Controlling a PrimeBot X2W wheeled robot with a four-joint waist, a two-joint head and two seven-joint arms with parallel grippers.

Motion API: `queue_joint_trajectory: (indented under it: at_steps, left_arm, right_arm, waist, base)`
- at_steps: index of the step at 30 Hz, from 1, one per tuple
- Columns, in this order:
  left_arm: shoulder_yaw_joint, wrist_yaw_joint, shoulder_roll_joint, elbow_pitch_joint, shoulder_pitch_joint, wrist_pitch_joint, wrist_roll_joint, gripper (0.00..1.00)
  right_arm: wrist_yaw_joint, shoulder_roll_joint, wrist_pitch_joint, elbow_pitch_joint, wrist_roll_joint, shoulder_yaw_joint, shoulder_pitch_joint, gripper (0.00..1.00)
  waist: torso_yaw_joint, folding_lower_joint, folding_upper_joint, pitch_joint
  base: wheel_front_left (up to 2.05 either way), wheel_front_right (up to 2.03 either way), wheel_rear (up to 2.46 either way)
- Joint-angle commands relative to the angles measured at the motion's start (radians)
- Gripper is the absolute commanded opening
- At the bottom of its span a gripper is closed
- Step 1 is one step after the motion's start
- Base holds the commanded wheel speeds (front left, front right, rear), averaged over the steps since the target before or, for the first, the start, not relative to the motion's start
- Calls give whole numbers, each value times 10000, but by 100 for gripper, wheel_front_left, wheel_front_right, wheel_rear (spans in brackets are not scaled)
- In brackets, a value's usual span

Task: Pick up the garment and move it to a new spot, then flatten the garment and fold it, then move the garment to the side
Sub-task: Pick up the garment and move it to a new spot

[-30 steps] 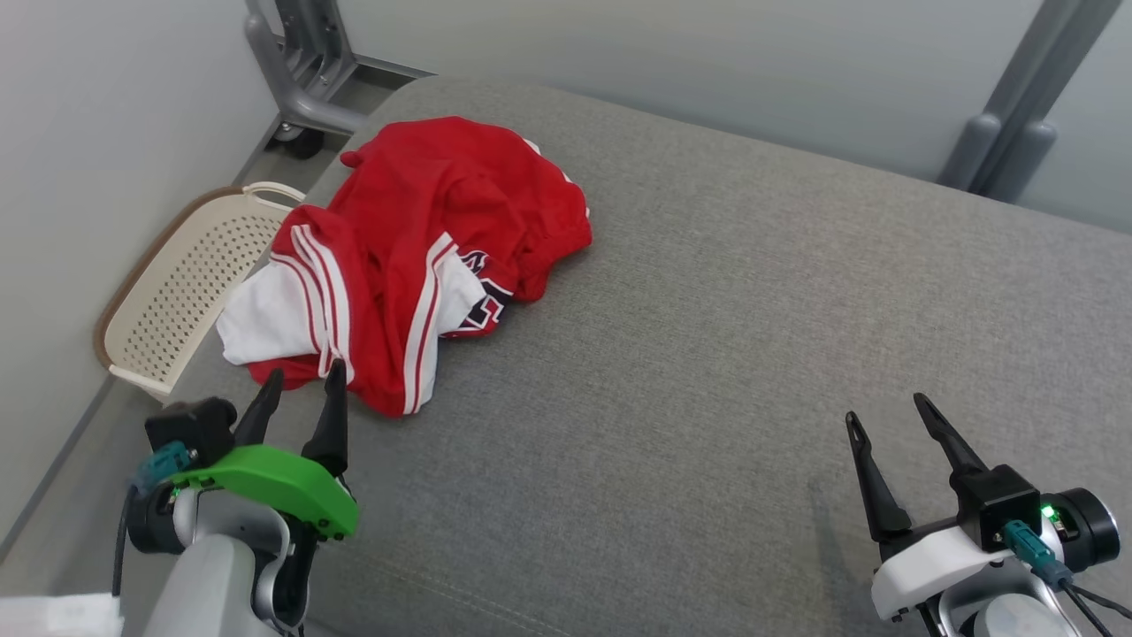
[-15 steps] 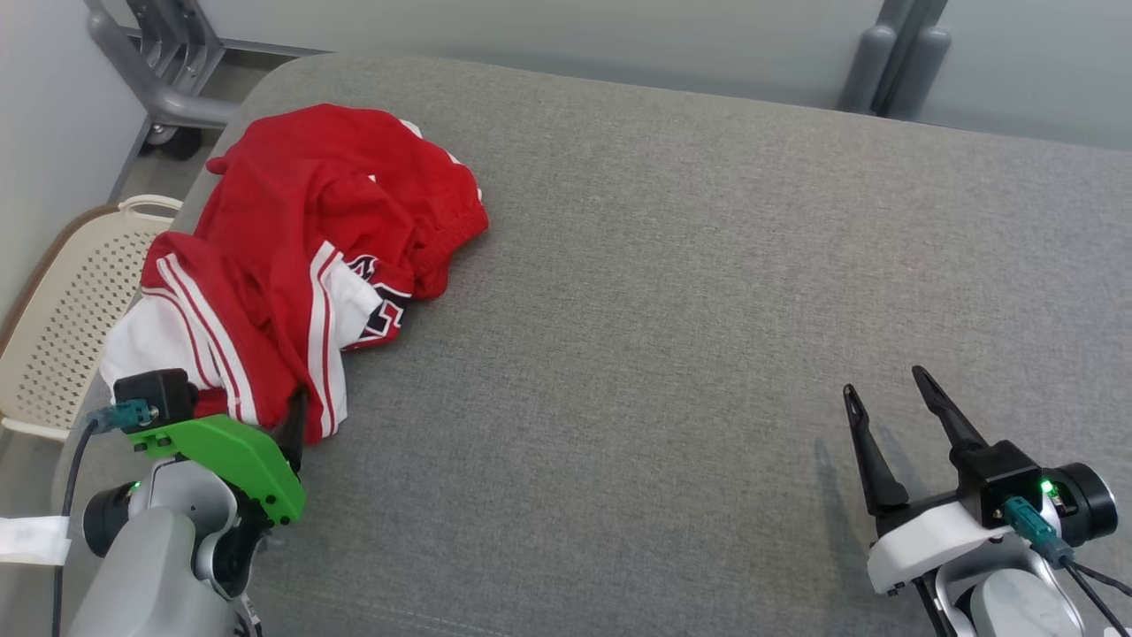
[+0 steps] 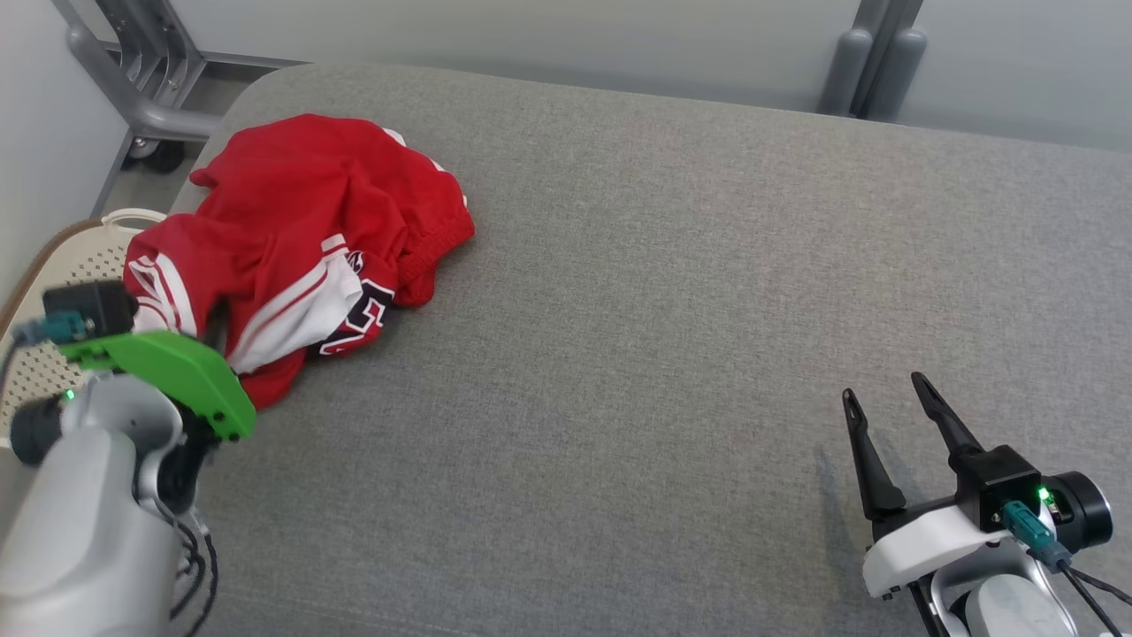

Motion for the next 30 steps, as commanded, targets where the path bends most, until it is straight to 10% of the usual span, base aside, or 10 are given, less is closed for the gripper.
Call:
queue_joint_trajectory:
  at_steps: [1, 16, 30]
  left_arm:
    - [-25, 44, 274, -846, -421, 163, 108, 0]
    - [-100, 498, 1280, -6892, -2795, 3845, -556, 0]
    - [-1456, 2119, -1995, -7064, -2327, 3603, -1440, 0]
  right_arm:
    - [-6, 39, -33, -21, 29, -43, 12, 100]
    - [-6, 438, -32, -12, 287, -29, -288, 100]
    - [-6, 516, -32, -92, 1039, 21, -822, 100]
  waist:
    - [-54, -1, 0, -31]
    - [-1500, -1, 0, 9]
    - [-3706, -1, 0, 830]
  base:
    - [0, 0, 0]
    - [0, 0, 0]
    - [0, 0, 0]
